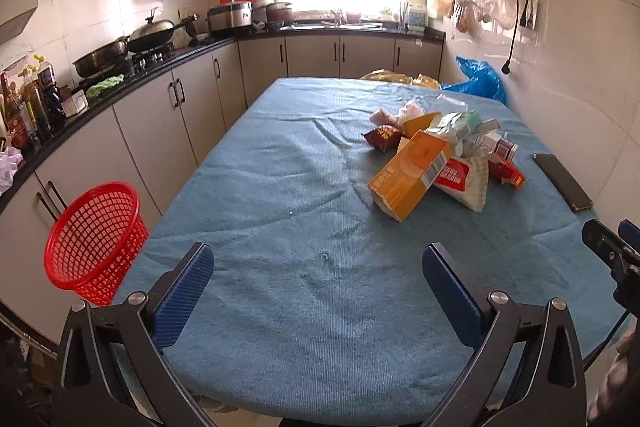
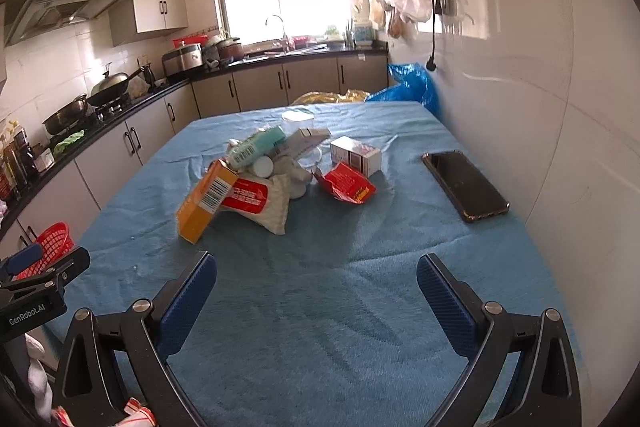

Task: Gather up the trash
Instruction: 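Move both tools toward the pile of trash on the table, then grasp the orange medicine box with the left tool while the right tool grasps the green tissue pack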

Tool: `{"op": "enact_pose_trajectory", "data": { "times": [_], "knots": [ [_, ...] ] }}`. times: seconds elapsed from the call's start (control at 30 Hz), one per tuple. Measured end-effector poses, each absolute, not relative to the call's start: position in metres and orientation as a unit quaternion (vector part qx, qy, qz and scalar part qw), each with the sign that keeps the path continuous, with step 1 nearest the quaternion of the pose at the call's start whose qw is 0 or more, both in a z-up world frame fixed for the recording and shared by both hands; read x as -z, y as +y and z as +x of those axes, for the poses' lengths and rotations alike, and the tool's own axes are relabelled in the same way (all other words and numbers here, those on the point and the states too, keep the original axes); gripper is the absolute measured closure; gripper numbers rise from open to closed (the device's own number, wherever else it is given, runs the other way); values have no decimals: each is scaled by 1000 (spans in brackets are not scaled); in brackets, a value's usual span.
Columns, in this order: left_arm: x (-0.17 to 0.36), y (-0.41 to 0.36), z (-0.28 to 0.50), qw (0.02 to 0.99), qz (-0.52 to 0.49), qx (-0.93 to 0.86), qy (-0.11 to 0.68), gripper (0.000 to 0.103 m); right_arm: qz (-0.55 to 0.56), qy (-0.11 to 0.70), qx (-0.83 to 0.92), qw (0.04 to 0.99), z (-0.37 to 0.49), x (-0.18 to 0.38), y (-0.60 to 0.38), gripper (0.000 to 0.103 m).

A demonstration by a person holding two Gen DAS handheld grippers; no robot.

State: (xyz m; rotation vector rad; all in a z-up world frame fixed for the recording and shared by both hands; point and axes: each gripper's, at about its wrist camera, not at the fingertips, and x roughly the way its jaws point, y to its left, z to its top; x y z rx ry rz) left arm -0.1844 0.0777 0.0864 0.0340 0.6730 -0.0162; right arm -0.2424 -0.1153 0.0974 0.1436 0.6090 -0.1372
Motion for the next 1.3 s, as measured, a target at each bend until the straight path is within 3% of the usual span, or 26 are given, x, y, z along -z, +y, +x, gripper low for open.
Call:
{"op": "enact_pose_trajectory", "data": {
  "times": [0.43, 0.87, 1.3],
  "knots": [
    [-86, 56, -124, 931, 68, 110, 341, 0, 99, 336, 69, 934, -196, -79, -156, 1],
    [-52, 12, -35, 897, 134, 193, 376, 0, 143, 385, 37, 911, -115, -61, -195, 12],
    [-29, -7, 0, 873, 117, 254, 401, 0, 284, 379, -137, 870, -31, -65, -162, 12]
  ]
}}
